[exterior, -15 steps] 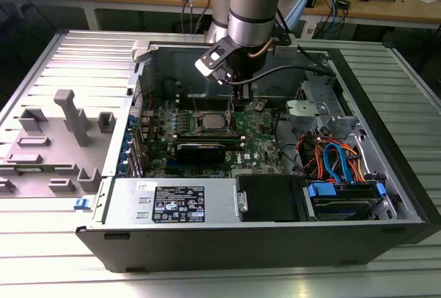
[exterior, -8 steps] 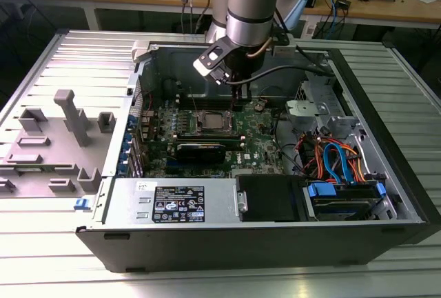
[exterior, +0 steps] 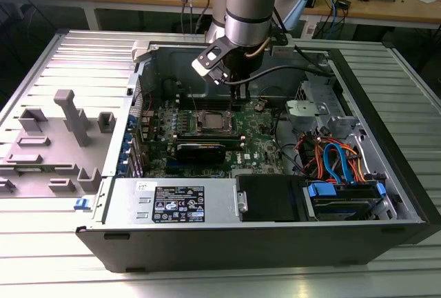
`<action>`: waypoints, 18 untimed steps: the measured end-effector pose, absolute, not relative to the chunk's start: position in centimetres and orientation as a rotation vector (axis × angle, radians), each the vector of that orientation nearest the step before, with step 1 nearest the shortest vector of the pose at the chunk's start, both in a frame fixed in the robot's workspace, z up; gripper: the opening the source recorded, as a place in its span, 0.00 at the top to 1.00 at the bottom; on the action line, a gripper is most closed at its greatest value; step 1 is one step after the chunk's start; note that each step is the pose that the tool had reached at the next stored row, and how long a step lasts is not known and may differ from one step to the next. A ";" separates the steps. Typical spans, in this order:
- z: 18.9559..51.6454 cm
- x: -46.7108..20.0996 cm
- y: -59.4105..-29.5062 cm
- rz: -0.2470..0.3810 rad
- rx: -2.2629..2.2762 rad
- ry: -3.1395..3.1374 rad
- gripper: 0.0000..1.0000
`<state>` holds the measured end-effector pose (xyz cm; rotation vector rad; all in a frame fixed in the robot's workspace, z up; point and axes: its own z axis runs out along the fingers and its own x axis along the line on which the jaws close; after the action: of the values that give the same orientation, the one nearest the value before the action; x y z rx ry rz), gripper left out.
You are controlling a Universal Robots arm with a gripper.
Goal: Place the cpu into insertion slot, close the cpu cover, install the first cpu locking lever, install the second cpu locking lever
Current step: 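Close the cpu cover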
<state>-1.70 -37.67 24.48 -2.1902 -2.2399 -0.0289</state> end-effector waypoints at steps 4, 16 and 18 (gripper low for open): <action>24.5 -1.9 -37.7 -0.029 -2.190 -2.240 0.89; 24.2 -2.7 -37.7 -0.029 -2.187 -2.243 0.89; 24.1 -2.9 -37.7 -0.029 -2.183 -2.247 0.89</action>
<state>-2.93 -37.67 24.07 -2.1826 -2.2470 -0.0287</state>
